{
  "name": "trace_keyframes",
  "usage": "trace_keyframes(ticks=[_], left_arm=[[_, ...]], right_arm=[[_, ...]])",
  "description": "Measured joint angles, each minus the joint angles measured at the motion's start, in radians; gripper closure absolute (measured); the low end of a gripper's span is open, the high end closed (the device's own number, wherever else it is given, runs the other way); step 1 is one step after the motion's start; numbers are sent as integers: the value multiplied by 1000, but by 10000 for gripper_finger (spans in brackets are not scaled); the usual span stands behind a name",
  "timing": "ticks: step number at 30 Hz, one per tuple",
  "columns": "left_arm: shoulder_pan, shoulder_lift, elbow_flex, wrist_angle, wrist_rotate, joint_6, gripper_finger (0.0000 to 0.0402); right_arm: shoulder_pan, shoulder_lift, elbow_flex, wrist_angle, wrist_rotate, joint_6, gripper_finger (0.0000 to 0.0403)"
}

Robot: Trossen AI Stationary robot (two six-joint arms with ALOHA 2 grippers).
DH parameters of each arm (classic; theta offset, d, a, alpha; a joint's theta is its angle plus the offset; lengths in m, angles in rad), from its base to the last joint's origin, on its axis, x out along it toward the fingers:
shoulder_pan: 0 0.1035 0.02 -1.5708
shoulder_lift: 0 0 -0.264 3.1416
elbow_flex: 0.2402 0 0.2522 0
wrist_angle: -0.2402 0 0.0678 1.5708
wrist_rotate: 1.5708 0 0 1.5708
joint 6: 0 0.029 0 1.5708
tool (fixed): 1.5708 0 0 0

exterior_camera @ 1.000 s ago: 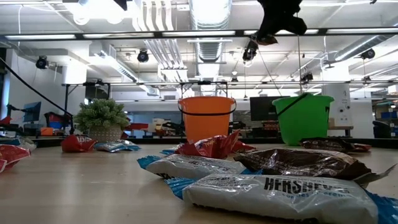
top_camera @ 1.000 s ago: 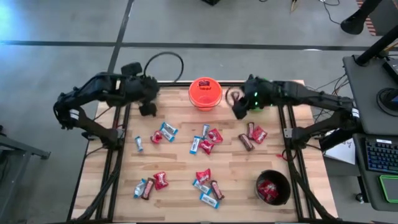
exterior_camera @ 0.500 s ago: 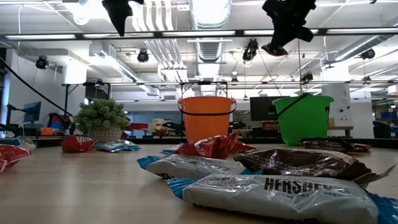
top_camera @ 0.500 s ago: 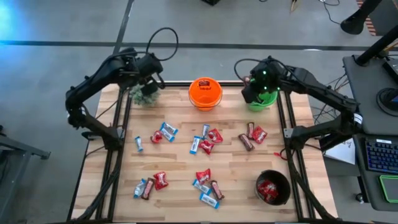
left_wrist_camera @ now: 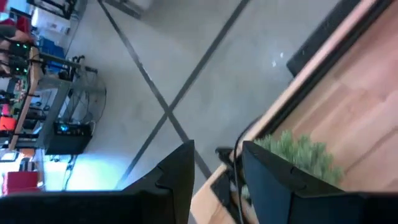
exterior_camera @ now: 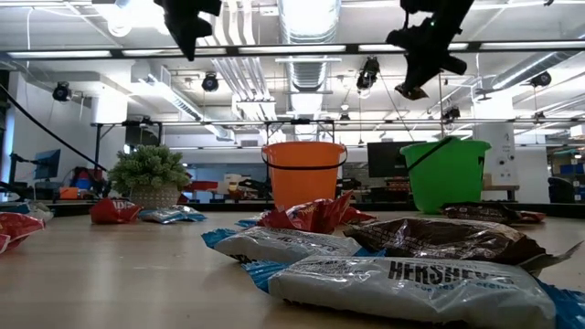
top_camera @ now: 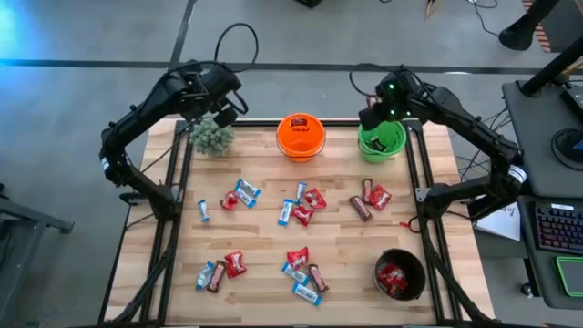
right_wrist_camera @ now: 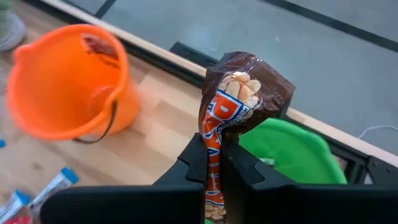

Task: Organize candy in baskets
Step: Put the brown chocolate into the green bucket

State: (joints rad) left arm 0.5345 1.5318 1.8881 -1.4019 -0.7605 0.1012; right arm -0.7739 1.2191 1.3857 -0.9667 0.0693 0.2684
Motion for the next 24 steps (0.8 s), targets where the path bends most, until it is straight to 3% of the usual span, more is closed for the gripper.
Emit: trace_keyframes(ticks=[13, 20, 24], left_arm=[[80, 0, 0, 204, 1, 37, 284], [97, 0, 0, 205, 23, 37, 284], [99, 1, 0, 205, 94, 37, 284]], right_arm=[[-125, 76, 23, 46, -96, -45, 390], [-143, 85, 89, -195, -97, 23, 390], [-143, 79, 95, -271, -99, 31, 390]])
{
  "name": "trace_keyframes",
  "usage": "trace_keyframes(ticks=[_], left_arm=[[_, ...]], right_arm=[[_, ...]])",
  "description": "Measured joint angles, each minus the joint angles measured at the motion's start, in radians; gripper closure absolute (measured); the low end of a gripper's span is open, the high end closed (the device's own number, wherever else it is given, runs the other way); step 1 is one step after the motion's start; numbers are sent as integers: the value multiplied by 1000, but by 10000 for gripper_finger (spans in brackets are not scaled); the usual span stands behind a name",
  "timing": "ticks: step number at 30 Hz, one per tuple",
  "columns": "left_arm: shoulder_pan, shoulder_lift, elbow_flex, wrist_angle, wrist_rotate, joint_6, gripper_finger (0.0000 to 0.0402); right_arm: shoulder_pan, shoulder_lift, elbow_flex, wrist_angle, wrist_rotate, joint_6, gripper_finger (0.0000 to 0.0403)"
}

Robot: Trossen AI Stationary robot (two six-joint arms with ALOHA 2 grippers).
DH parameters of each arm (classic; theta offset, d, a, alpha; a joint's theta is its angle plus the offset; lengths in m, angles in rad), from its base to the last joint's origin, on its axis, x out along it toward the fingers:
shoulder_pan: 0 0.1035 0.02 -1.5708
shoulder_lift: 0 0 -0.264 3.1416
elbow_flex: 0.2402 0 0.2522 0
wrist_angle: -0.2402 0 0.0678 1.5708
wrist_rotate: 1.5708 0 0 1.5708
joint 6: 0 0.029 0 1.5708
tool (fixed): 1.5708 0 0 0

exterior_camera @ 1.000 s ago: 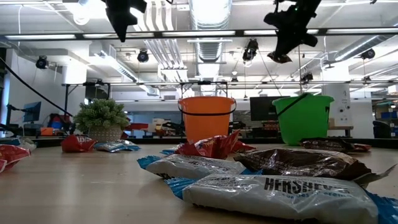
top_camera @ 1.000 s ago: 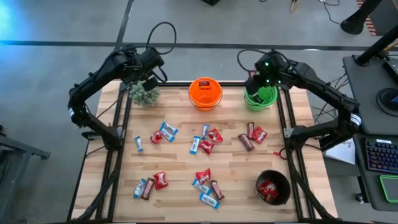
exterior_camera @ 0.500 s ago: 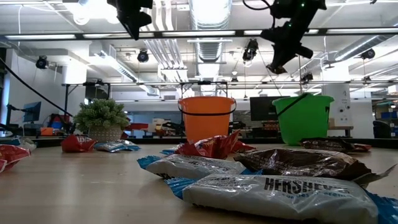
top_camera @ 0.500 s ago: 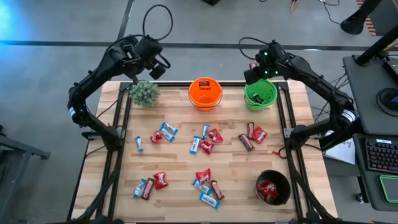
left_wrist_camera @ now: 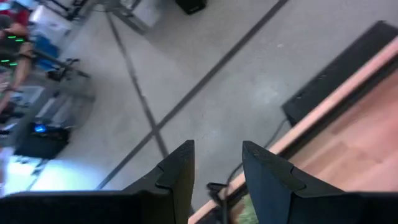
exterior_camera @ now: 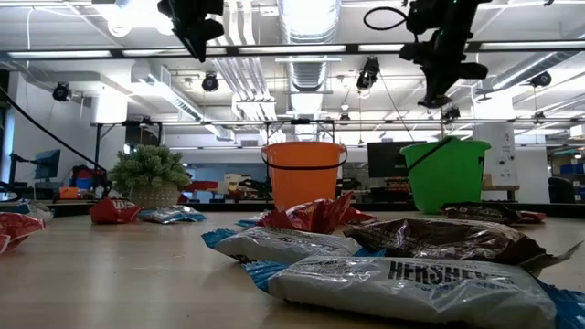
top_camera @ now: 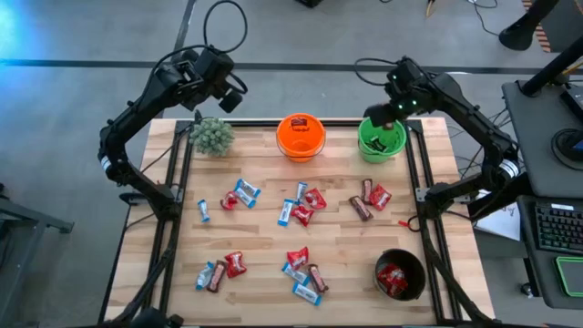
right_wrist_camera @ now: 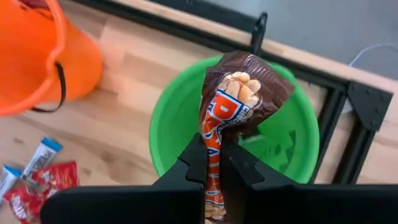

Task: Organize candy in baskets
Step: Put the brown chocolate into the green bucket, then put the red chocolate into the black bucket

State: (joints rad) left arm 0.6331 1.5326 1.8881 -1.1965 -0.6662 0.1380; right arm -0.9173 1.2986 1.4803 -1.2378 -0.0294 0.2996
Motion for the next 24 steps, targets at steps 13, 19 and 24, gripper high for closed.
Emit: trace_keyframes(ticks=[13, 19, 24], left_arm=[[-1, -1, 0, -1, 170, 3, 281], [-1, -2, 0, -3, 190, 11, 263], [-1, -2, 0, -3, 191, 14, 246]], right_arm=[[0, -1, 0, -96, -60, -30, 365], [0, -2, 0, -111, -11, -39, 295], [0, -2, 0, -111, 30, -39, 249]])
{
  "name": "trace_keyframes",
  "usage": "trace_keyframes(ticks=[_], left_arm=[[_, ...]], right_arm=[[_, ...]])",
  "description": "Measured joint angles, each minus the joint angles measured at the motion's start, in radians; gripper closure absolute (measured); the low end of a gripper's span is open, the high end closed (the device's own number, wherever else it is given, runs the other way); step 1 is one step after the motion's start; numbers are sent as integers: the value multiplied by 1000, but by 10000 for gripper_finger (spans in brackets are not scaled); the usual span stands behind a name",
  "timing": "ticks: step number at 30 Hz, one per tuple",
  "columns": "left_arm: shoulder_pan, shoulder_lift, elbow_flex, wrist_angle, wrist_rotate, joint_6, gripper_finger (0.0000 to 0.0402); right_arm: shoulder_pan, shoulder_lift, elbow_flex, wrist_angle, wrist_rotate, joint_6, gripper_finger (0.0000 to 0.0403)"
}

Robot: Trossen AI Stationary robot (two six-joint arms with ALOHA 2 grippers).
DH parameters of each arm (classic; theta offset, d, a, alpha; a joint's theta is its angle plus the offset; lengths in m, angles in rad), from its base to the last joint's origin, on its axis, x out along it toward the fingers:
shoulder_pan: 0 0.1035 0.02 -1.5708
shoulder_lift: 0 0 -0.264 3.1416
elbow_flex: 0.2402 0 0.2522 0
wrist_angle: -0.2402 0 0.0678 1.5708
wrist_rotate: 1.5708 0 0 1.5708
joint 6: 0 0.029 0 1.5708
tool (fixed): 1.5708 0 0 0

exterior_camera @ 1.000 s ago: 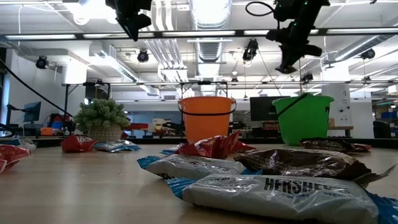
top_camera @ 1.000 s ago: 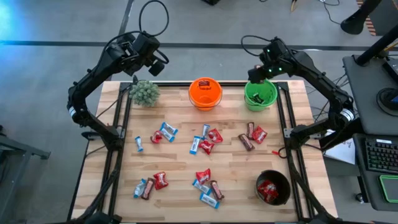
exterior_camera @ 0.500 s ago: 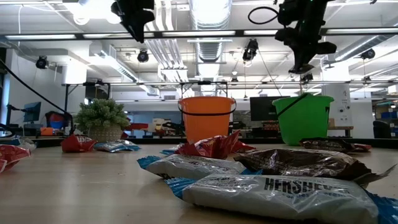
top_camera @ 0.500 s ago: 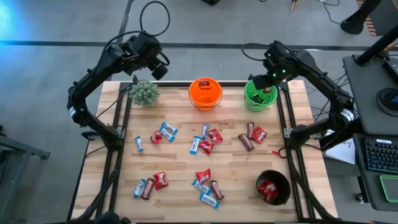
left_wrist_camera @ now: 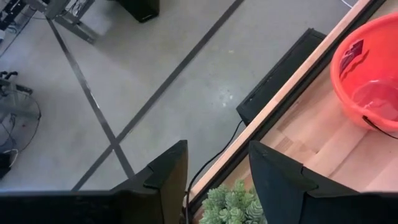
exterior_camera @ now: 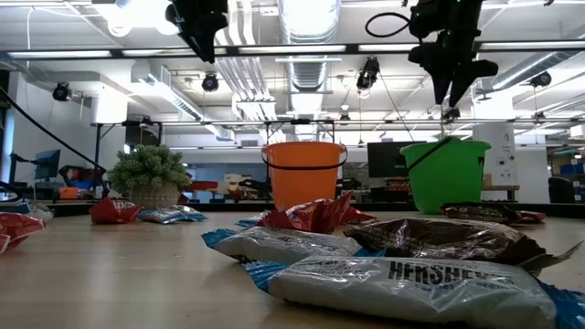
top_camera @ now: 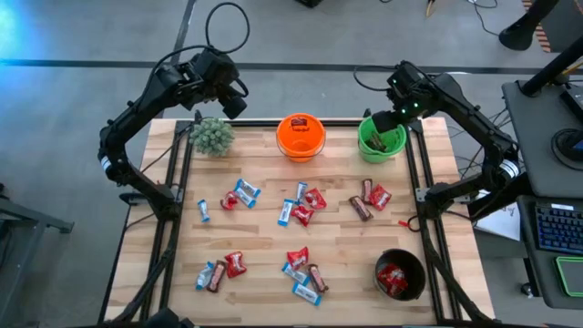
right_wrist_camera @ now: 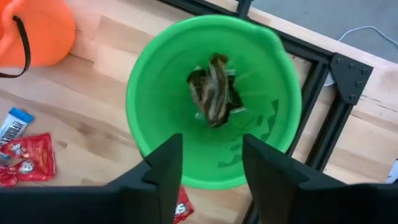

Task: Organize candy in baskets
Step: Put the red chocolate into the black bucket

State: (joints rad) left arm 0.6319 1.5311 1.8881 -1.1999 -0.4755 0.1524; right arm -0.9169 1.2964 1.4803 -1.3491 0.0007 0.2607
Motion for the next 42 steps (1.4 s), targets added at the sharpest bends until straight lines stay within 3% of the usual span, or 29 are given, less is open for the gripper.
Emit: trace_keyframes(ticks=[9, 19, 29, 33, 39, 42], left_arm=[[0, 0, 0, -52, 25, 1, 227], [-2, 0, 0, -121, 291, 15, 239], [-5, 0, 0, -239, 337, 70, 246], [-11, -2, 0, -263, 342, 84, 246], [-16, -5, 0, -283, 463, 85, 246], [-29, -7, 0, -309, 474, 84, 246]], right_arm=[[2, 0, 0, 1, -68, 26, 220], [66, 0, 0, 4, -225, 17, 222], [190, 0, 0, 1, -235, 104, 227], [250, 0, 0, 6, -190, 150, 219], [333, 0, 0, -7, -192, 210, 203], [374, 0, 0, -7, -192, 245, 197]])
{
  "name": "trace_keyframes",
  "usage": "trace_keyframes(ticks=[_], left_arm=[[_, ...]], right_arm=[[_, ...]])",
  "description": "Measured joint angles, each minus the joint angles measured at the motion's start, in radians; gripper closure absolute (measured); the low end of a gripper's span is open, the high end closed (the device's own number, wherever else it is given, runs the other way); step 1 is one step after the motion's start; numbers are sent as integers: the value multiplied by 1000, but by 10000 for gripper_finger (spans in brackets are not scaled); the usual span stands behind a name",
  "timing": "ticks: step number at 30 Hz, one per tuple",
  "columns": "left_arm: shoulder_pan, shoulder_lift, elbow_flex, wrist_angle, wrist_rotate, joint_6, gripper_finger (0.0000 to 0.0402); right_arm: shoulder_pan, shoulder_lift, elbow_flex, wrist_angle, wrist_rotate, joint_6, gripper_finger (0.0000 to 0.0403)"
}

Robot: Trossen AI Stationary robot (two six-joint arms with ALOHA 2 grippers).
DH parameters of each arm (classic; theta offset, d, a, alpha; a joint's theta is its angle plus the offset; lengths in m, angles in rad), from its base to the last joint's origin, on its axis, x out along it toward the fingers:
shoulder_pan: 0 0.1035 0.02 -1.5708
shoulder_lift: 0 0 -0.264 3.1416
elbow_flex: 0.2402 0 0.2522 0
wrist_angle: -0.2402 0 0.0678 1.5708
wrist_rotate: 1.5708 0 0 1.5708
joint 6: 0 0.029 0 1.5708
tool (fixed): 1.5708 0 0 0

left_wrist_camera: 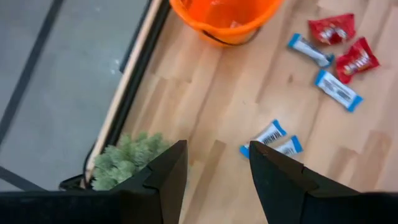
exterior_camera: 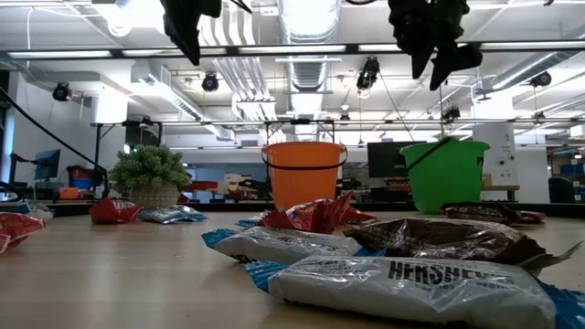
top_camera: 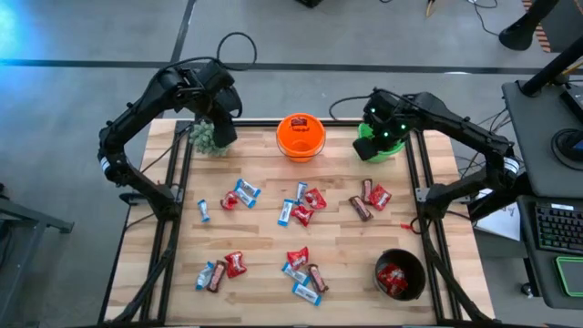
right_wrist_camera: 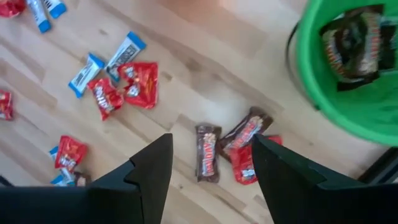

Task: Organize candy in baskets
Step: Put the red chocolate into the black bucket

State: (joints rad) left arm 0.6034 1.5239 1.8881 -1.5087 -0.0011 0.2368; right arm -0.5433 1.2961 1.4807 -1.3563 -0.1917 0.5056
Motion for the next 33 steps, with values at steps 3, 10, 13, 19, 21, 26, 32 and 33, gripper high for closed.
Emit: trace_keyframes(ticks=[3, 10, 13, 19, 21, 26, 32, 33], left_arm=[[-8, 0, 0, -29, 17, -7, 240], [-34, -1, 0, -63, 51, -13, 211], [-42, -1, 0, -62, 91, -8, 201], [-83, 19, -11, -62, 193, 26, 198], [-98, 16, -27, -62, 225, 47, 198], [-123, -5, -91, -62, 303, 43, 198], [-196, -13, -191, -57, 334, 70, 198], [-211, -13, -211, -50, 334, 75, 198]], right_arm=[[41, 0, 0, 7, 0, 22, 192], [122, 0, 0, 47, 1, 72, 190], [147, 0, 1, 70, 1, 79, 189], [177, 0, 1, 110, 9, 119, 188], [184, 0, 1, 113, 9, 130, 188], [205, 0, 1, 113, 10, 131, 188], [228, 0, 1, 113, 9, 137, 188], [232, 0, 1, 113, 9, 145, 188]])
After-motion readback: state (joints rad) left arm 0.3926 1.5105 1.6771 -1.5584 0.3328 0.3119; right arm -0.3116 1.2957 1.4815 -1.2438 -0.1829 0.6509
